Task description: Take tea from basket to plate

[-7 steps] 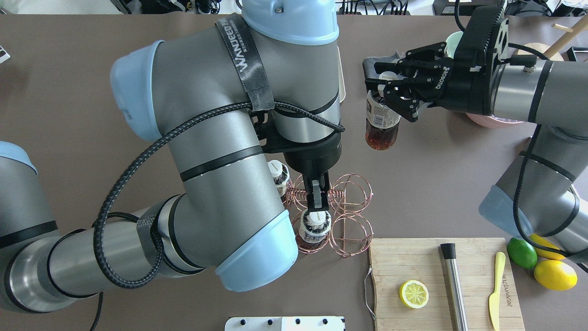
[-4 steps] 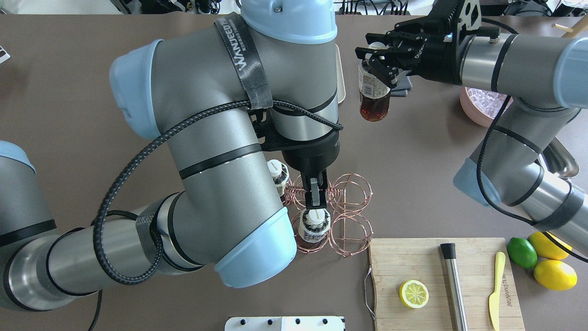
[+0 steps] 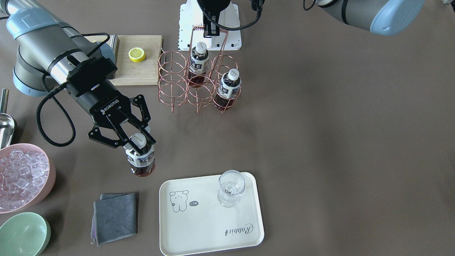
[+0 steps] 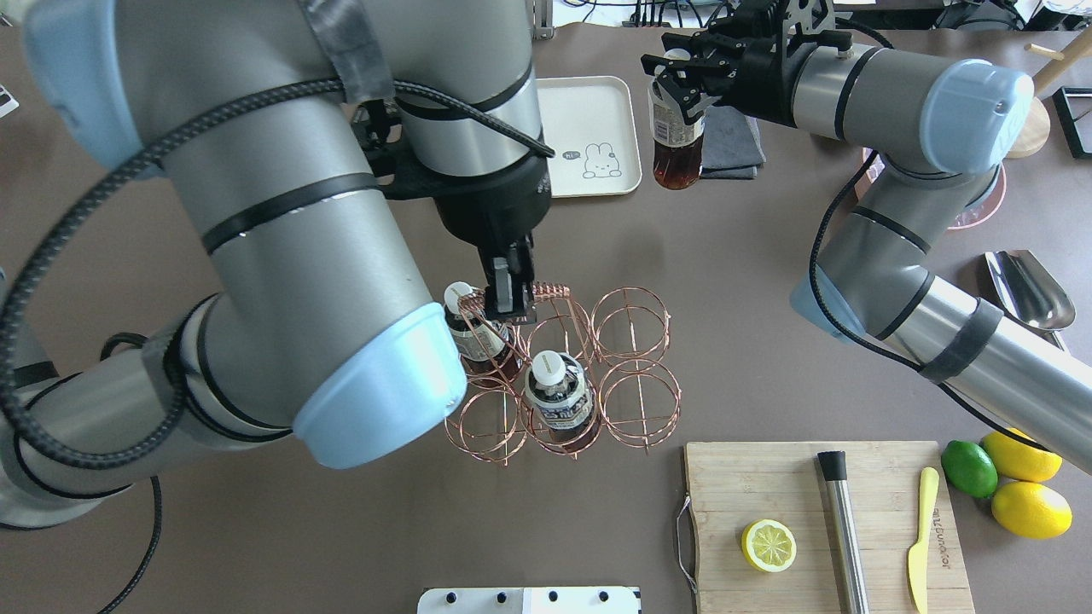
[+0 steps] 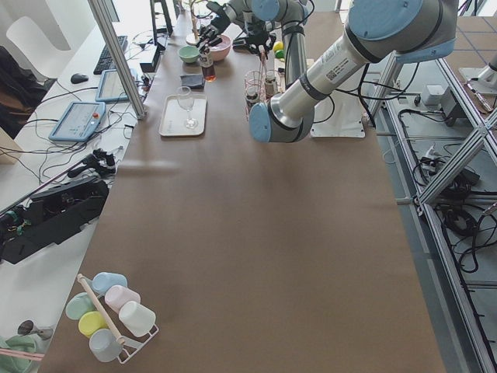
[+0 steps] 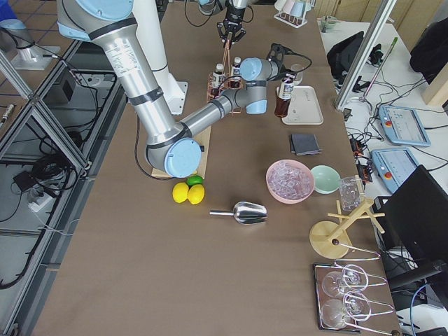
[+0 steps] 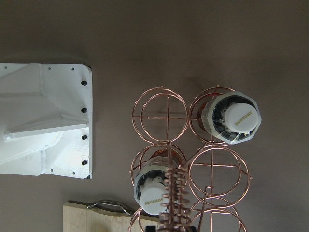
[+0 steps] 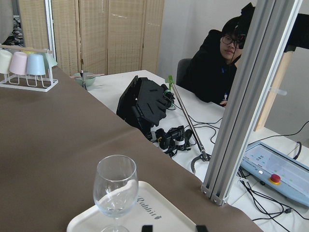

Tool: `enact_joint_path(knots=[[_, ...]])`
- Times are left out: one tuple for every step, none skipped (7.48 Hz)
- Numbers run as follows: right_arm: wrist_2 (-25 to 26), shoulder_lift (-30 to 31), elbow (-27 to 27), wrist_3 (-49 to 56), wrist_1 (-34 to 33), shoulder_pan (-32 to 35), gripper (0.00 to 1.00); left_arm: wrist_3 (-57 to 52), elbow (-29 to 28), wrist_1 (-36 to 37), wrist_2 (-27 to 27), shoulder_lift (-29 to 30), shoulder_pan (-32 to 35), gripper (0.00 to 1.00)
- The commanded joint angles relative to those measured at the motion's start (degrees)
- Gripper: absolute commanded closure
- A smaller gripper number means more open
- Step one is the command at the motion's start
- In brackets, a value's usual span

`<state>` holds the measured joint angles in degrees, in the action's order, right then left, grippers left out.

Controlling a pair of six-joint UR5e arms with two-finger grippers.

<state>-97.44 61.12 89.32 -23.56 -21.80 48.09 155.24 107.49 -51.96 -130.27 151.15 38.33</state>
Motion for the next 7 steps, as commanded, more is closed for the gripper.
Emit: enact_joint_path(knots=[[3.4,-3.9,-8.9,-3.5,7.9,-0.2,1.0,-9.3,3.5,9.8,-1.9,-1.4,6.3,1.0],[4.3,-6.2,-10.0,-6.5,8.0,-0.2,1.0,-15.4,3.6,13.9,-3.6,-1.6,11.3,1.0],[7.3,-9.1,-12.3,-9.1,8.6,-0.5,1.0,-25.8,3.5,15.1,-8.2,-6.0,16.5,1.0],[9.0,-10.7,-15.4,-11.1,11.2,-0.7,1.0,-33.9,3.0,18.3,-10.4,-8.4,22.5,1.0],[10.1,-12.4,-18.9,-11.6,13.2,-0.7,1.0,-38.0,2.6,21.5,-10.0,-8.7,24.4,1.0],[11.1,-12.8,-20.4,-11.7,13.3,-0.8,1.0,-42.8,0.8,23.4,-8.5,-8.7,27.4,1.0],[11.7,-13.2,-21.7,-11.7,13.4,-0.9,1.0,-46.8,-3.1,23.4,-6.1,-10.0,30.6,1.0]])
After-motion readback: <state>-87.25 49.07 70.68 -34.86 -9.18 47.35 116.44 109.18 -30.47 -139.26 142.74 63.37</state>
